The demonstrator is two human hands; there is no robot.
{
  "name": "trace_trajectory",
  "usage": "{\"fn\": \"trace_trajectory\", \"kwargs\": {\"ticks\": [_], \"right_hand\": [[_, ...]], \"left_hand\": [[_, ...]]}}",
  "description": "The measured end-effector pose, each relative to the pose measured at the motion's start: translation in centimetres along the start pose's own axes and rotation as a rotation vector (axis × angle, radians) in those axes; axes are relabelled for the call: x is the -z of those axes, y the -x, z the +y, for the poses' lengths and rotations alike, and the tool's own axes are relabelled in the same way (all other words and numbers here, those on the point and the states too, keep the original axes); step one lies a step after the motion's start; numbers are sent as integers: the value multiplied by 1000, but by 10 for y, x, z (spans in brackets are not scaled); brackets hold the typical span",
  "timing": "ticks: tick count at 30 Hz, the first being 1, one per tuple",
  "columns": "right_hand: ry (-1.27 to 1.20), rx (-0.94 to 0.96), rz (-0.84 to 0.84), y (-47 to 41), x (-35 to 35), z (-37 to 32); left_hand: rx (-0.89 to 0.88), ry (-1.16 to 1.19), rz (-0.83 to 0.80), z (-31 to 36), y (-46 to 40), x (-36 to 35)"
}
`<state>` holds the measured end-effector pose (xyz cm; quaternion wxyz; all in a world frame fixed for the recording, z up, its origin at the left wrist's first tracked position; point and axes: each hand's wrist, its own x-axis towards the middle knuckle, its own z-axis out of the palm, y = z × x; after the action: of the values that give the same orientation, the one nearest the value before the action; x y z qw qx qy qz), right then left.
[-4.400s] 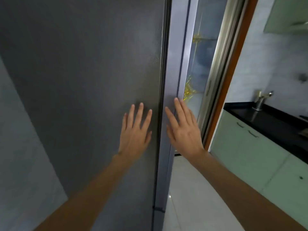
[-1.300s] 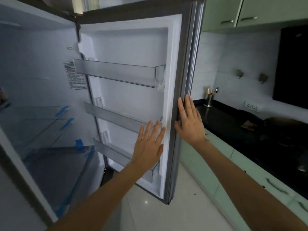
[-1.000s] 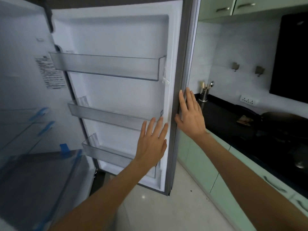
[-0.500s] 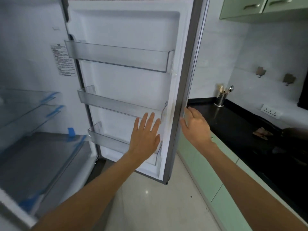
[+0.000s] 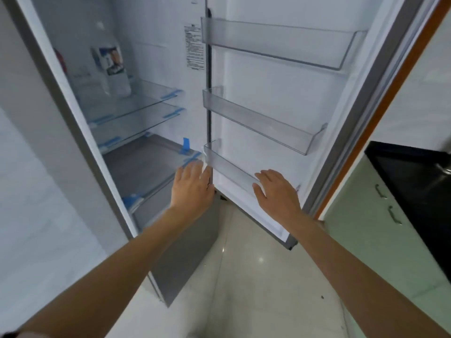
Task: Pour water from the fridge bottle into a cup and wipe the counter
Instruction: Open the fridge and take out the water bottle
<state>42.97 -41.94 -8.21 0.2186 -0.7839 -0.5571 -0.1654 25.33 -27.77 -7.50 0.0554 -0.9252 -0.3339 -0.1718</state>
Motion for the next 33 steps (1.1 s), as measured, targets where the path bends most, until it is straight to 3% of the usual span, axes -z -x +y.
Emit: {"fn": "trace_trajectory", "kwargs": {"ticks": [9,15,23,33], "right_hand": [[-124,170,-40,-109,-44,-45],[-204,198,-46,-193,-64,-59],[-280,247,-30,-298,-101,-86],[-368,373,-53,-417,-152,-121]], "left_hand": [[223,-89,30,-82,-33,14],[259,-136,113,-137,-78,19],[333,-126,191,-184,-139,13],[564,-110,283,-229,-211,4]]}}
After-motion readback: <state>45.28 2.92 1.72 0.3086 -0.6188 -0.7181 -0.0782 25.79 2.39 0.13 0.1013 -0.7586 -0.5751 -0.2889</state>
